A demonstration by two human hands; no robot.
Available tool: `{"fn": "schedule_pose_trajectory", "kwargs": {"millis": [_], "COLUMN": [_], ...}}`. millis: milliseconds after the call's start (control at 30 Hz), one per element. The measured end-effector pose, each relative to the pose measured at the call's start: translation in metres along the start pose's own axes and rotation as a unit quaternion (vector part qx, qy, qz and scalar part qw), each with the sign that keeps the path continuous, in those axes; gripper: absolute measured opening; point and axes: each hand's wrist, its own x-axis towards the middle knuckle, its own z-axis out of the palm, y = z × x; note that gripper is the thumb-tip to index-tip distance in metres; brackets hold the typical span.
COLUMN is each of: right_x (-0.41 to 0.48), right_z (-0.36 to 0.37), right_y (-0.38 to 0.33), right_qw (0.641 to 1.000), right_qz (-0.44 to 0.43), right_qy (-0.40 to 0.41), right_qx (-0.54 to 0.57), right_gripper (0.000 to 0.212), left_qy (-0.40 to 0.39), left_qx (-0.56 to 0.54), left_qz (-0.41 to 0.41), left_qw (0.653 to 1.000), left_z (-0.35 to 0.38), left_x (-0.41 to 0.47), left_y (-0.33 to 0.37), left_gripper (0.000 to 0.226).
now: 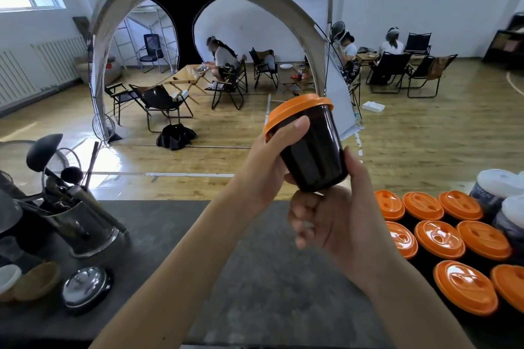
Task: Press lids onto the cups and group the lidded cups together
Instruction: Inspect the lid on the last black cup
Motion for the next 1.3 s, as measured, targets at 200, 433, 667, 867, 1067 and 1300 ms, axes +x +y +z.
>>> {"fn": "schedule_pose_trajectory", "kwargs": {"millis": [200,433,667,867,1067,1300], "right_x": [0.006,0.002,0.003,0.002,0.003,0.015], "right_z": [-0.004,-0.008,-0.01,-0.014,-0.024,-0.051], "right_y": [0.003,0.007,0.005,0.011,0.016,0.017], "right_qw": [0.995,0.977,0.994,0.981,0.969,0.774], "right_qz": [-0.071,-0.147,-0.1,-0.149,-0.183,-0.279], "right_qy": [0.049,0.059,0.018,0.055,0.144,0.276], "right_qx": [-0.055,-0.143,-0.036,-0.111,-0.087,-0.498], "right_gripper": [0.077,0.075,0.074,0.073,0.064,0.064], "left_qy": [0.02,-0.013,-0.055,-0.002,0.072,-0.005], "left_qx": [0.041,-0.023,-0.059,0.001,0.123,-0.123], "left_qz": [0.024,0.019,0.029,0.04,0.095,-0.134], "left_qw": [0.999,0.999,0.996,0.999,0.985,0.983], "left_z": [0.003,0.007,0.001,0.005,0.005,0.009], "left_x": [0.003,0.0,0.001,0.004,0.001,-0.022], "left_y": [-0.002,-0.002,-0.005,-0.013,-0.02,-0.092], "left_gripper": [0.054,0.096,0.042,0.06,0.064,0.055]}}
